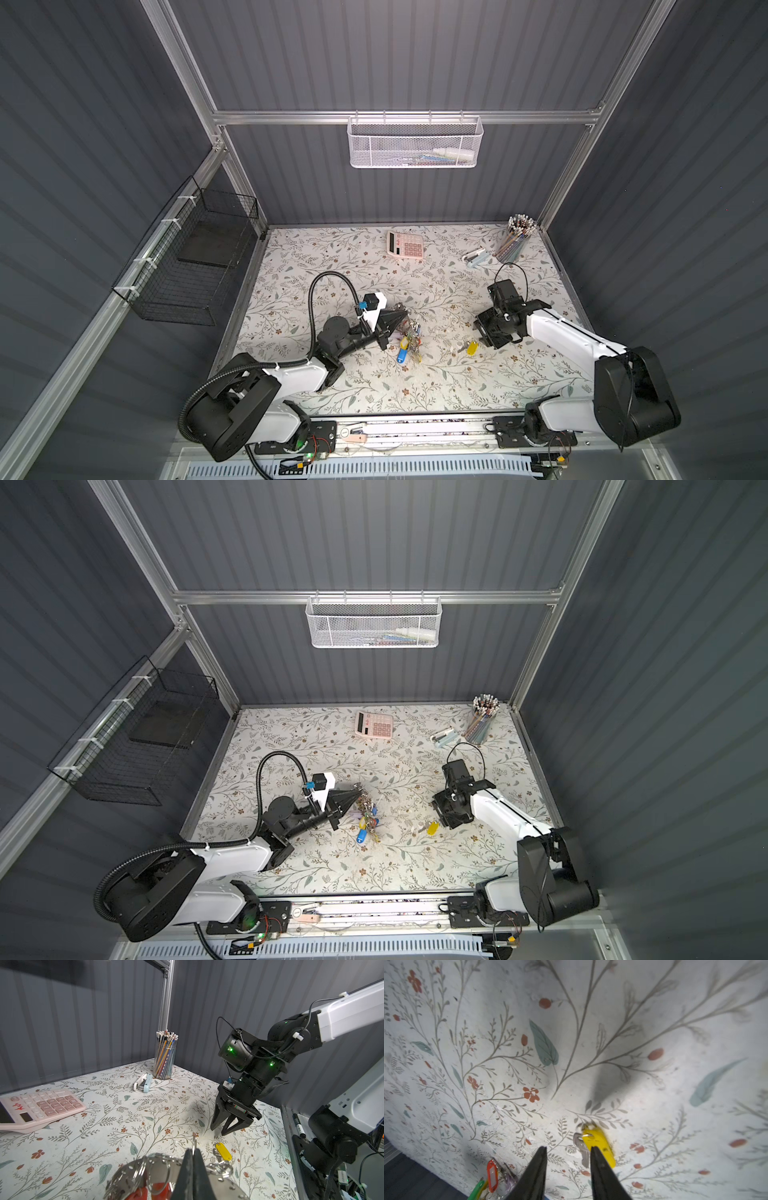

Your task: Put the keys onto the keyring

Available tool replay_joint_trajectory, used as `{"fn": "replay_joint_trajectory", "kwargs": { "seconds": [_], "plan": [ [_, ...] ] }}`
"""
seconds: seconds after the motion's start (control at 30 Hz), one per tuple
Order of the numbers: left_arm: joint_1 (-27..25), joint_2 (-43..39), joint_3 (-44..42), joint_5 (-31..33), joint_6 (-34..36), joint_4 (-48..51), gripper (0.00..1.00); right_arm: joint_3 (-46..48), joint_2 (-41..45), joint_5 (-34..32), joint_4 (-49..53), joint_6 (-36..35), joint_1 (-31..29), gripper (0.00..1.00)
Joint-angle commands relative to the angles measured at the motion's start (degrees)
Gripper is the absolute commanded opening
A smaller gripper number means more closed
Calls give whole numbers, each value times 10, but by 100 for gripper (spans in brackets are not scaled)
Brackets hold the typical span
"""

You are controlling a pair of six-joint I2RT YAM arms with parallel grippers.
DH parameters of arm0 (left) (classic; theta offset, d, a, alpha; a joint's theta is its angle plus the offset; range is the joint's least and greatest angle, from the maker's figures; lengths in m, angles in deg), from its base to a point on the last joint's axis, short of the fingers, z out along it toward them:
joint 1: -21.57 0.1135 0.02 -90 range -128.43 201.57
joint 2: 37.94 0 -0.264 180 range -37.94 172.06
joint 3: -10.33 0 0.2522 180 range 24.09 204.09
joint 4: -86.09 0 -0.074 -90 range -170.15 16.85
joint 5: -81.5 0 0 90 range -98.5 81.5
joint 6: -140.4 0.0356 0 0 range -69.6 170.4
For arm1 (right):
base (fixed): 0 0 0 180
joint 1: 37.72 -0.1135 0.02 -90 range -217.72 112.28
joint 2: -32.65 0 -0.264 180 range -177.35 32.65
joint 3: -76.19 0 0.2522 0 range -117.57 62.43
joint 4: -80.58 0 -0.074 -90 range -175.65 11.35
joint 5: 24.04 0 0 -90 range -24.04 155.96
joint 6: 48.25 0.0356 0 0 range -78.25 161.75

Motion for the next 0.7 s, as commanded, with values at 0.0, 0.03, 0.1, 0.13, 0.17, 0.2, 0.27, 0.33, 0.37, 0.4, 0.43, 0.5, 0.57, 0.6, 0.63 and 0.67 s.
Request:
{"fn": "replay_joint_trajectory", "kwargs": {
  "seconds": [0.0,0.03,0.1,0.13,0.17,0.2,0.27,0.33,0.37,0.4,0.43,0.5,0.57,0.6,0.63,0.67],
  "plan": [
    [-2,2,14,-10,-4,-54,0,-21,-26,14,44,7,-2,51],
    [-2,1,14,-11,-5,-53,0,-25,-37,25,44,10,-1,52],
    [-2,0,13,-10,-4,-54,0,-43,-62,34,57,10,-2,54],
    [-2,-1,13,-10,-4,-53,0,-57,-74,31,72,2,-1,54],
    [-2,-2,13,-10,-4,-53,0,-68,-83,22,86,-5,-2,51],
    [-2,-3,13,-10,-4,-52,0,-75,-86,10,97,-9,-4,47],
    [-2,-5,12,-11,-4,-51,0,-62,-78,-1,77,-11,-7,45],
    [-2,-7,12,-11,-3,-51,0,-41,-71,0,44,-14,-16,45],
    [-2,-7,13,-10,-3,-51,0,-37,-70,3,28,-23,-19,45],
    [-2,-7,13,-10,-4,-51,0,-39,-73,-7,26,-36,-25,45],
    [-2,-7,13,-10,-5,-51,0,-45,-74,-31,38,-45,-31,45],
    [-2,-6,12,-13,-6,-55,0,-41,-73,-58,25,-80,-30,47],
    [-2,-6,12,-13,-7,-56,0,-25,-67,-58,-15,-116,-24,48],
    [-2,-8,11,-13,-7,-55,0,-17,-66,-56,-31,-126,-20,49],
    [-2,-9,11,-13,-7,-54,0,-4,-61,-40,-59,-139,-13,51],
    [-2,-10,11,-13,-6,-54,0,8,-57,-27,-85,-151,-9,52]
  ]
}}
